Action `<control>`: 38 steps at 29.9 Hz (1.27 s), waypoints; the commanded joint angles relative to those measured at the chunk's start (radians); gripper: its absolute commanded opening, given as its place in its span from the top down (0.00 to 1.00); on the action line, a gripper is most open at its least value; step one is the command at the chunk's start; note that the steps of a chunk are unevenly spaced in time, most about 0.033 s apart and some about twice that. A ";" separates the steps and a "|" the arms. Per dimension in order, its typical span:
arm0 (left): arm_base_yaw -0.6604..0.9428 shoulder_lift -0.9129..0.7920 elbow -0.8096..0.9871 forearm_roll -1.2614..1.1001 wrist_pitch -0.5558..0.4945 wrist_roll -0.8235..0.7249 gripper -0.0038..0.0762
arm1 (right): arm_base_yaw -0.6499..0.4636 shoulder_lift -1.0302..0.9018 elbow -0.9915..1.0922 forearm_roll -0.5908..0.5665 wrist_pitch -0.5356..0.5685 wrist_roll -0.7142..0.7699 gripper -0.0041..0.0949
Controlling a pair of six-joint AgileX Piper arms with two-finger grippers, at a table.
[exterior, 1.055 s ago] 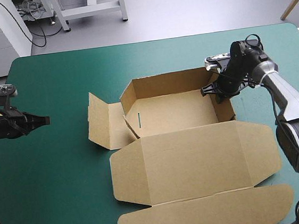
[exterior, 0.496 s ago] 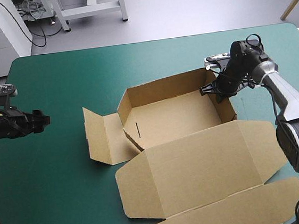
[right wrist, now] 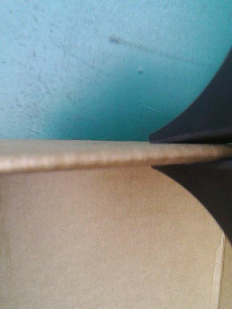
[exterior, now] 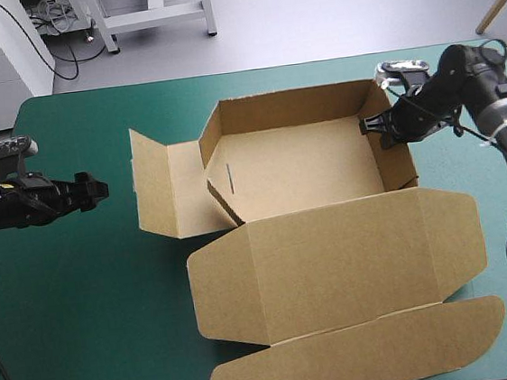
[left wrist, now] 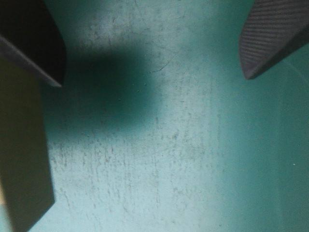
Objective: Fold the box
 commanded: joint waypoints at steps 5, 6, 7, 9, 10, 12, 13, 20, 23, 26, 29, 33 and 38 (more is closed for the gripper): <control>-0.003 0.013 -0.025 -0.210 -0.025 0.043 0.09 | -0.101 -0.187 -0.026 0.254 -0.004 -0.091 0.98; -0.003 0.013 -0.025 -0.250 -0.019 0.063 0.09 | -0.101 -0.195 -0.026 0.286 -0.004 -0.102 0.98; -0.003 0.015 -0.025 -0.291 -0.011 0.086 0.09 | -0.101 -0.197 -0.026 0.314 -0.004 -0.112 0.98; -0.003 0.015 -0.025 -0.365 0.006 0.127 0.09 | -0.090 -0.201 -0.026 0.359 -0.004 -0.125 0.98; -0.003 0.015 -0.025 -0.401 0.016 0.148 0.09 | -0.078 -0.199 -0.026 0.368 -0.006 -0.135 0.98; -0.003 0.015 -0.025 -0.457 0.034 0.176 0.09 | -0.056 -0.197 -0.026 0.370 -0.014 -0.135 0.98; -0.003 0.015 -0.025 -0.485 0.043 0.186 0.09 | -0.039 -0.195 -0.026 0.359 -0.030 -0.135 0.98; -0.003 0.015 -0.025 -0.570 0.135 0.233 0.09 | 0.045 -0.186 -0.026 0.259 -0.190 -0.094 0.98; -0.003 0.015 -0.025 -0.581 0.158 0.238 0.09 | 0.062 -0.164 -0.026 0.233 -0.213 -0.076 0.98; -0.003 0.015 -0.025 -0.600 0.172 0.243 0.09 | 0.081 -0.135 -0.026 0.218 -0.218 -0.055 0.98; -0.003 0.015 -0.025 -0.607 0.194 0.245 0.09 | 0.113 -0.102 -0.026 0.217 -0.216 -0.055 0.98; -0.003 0.015 -0.025 -0.607 0.227 0.256 0.09 | 0.163 -0.055 -0.026 0.219 -0.249 -0.038 0.98; -0.003 0.015 -0.025 -0.629 0.250 0.256 0.09 | 0.212 -0.010 -0.026 0.221 -0.307 -0.009 0.98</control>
